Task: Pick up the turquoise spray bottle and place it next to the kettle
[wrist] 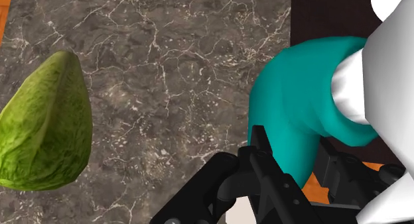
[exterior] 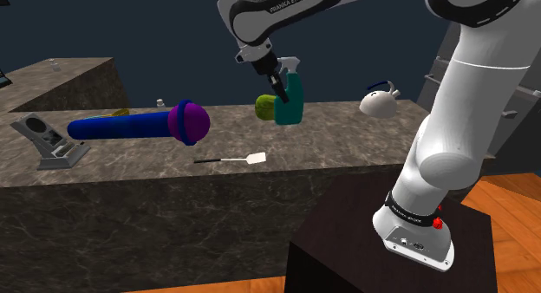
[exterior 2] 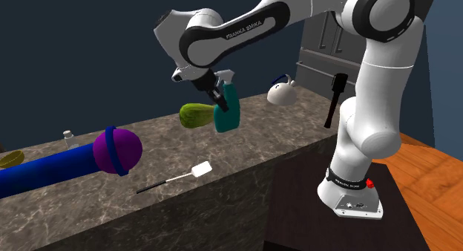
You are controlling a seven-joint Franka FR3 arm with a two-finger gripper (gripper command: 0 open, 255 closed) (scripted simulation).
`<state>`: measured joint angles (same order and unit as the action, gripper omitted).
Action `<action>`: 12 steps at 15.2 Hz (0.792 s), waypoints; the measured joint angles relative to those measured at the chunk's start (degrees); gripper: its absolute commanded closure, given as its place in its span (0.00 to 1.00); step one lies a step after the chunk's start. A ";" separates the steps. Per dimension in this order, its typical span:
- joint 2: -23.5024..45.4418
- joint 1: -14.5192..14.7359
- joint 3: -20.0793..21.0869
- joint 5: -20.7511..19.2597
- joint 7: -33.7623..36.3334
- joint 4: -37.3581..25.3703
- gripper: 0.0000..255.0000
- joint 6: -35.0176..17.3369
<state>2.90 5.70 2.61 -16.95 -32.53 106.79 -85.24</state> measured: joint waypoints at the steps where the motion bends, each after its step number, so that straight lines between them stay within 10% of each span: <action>1: -0.30 0.05 0.05 0.04 -0.08 -0.30 1.00 0.60; 12: -0.70 0.26 0.20 -0.20 -2.16 -8.04 1.00 8.50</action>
<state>2.20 5.96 2.81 -17.15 -34.69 98.75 -76.74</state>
